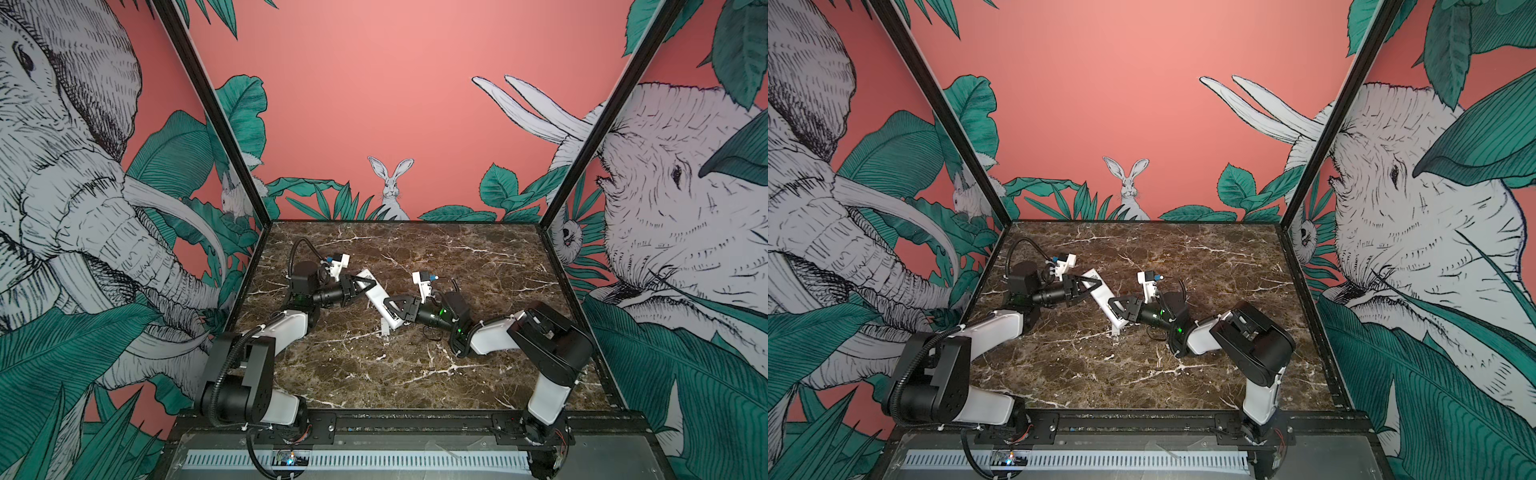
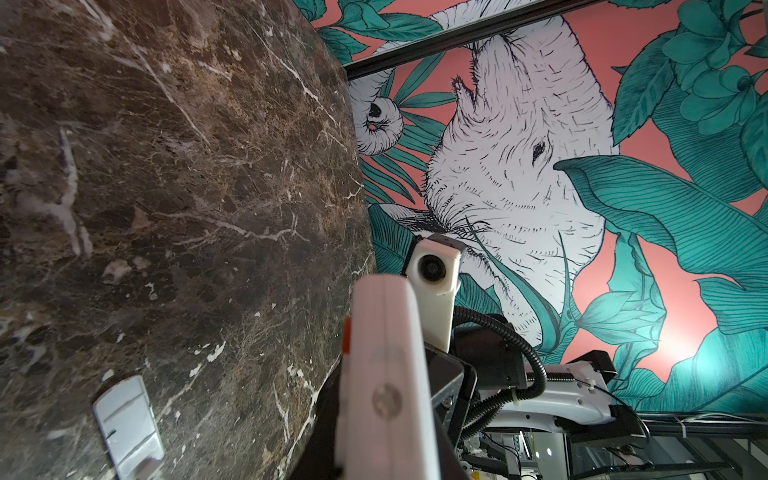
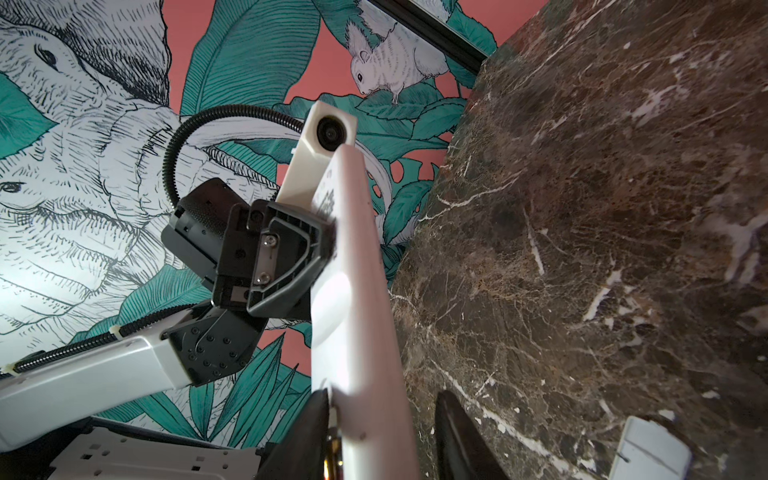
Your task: Load the batteries into the remote control
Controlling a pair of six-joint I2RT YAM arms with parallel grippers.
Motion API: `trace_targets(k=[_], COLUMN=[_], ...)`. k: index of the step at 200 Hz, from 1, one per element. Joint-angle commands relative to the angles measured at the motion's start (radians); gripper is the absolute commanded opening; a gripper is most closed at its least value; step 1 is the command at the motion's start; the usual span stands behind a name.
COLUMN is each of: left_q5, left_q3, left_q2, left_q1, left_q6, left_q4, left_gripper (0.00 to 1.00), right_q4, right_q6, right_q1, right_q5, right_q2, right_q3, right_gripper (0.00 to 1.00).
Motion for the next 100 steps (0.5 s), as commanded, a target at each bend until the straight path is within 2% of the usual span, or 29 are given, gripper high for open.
trace_targets(k=[1, 100], left_q5=[0.023, 0.017], left_q3=[0.079, 0.093], left_q2=[-0.039, -0.055], left_q1=[0.014, 0.014], left_q6=[-0.047, -0.037], left_q4=[0.096, 0.063], left_gripper=[0.00, 0.00], right_q4=[-0.181, -0.490], right_q6=[-0.068, -0.272], right_q1=[0.032, 0.046], right_q5=[-0.060, -0.065], right_q2=[0.024, -0.087], right_q3=[-0.046, -0.038], right_gripper=[0.41, 0.51])
